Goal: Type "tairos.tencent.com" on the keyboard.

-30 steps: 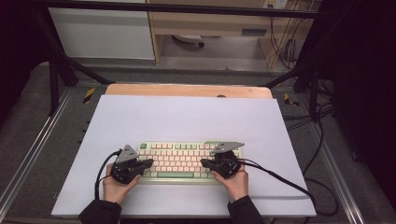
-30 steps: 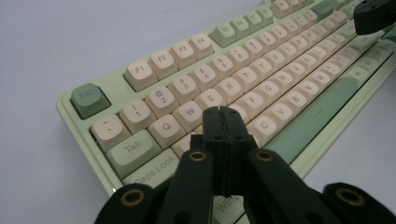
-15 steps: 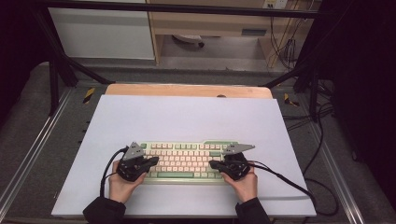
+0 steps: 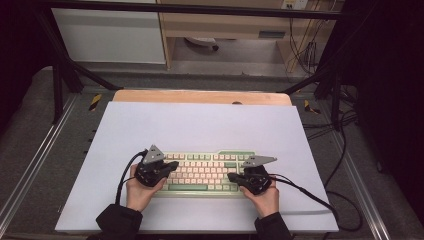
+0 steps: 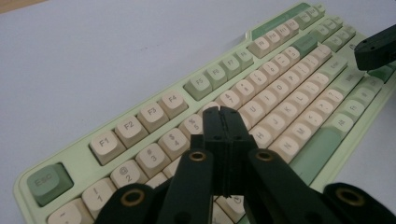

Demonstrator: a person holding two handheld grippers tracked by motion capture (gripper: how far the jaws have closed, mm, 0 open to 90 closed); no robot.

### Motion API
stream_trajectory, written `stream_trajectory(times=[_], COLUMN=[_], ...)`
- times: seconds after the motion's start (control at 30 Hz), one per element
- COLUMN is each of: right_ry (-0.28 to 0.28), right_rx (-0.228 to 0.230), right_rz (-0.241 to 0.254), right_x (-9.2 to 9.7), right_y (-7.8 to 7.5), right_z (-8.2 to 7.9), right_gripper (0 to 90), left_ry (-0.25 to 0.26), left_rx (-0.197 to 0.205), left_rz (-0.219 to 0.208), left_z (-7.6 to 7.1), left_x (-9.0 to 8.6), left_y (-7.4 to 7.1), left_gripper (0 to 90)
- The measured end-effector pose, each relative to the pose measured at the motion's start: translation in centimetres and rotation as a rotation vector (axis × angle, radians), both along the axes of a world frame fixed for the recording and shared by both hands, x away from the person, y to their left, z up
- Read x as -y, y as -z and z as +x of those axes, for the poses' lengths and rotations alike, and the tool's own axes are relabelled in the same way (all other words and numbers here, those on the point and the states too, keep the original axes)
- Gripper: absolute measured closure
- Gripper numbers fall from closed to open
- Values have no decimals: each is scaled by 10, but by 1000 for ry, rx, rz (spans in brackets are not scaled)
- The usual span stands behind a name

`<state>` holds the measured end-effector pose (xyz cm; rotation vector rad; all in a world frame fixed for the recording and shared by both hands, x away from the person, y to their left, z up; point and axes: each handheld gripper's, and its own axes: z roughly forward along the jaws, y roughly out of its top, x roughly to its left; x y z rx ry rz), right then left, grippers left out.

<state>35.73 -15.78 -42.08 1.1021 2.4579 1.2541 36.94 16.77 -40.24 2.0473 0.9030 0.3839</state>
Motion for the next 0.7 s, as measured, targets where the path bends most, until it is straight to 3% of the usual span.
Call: stream_trajectory(times=[0.27, 0.7], right_ry=[0, -2], right_rx=[-3, -1], right_rz=[-5, -1], right_x=[2, 1], right_y=[2, 3], right_z=[0, 0], right_gripper=[900, 900], left_ry=[-10, -5], left_rx=[-19, -31], left_rz=[-5, 24], left_z=[9, 12], left_x=[8, 16], left_y=[8, 21], left_gripper=[900, 900])
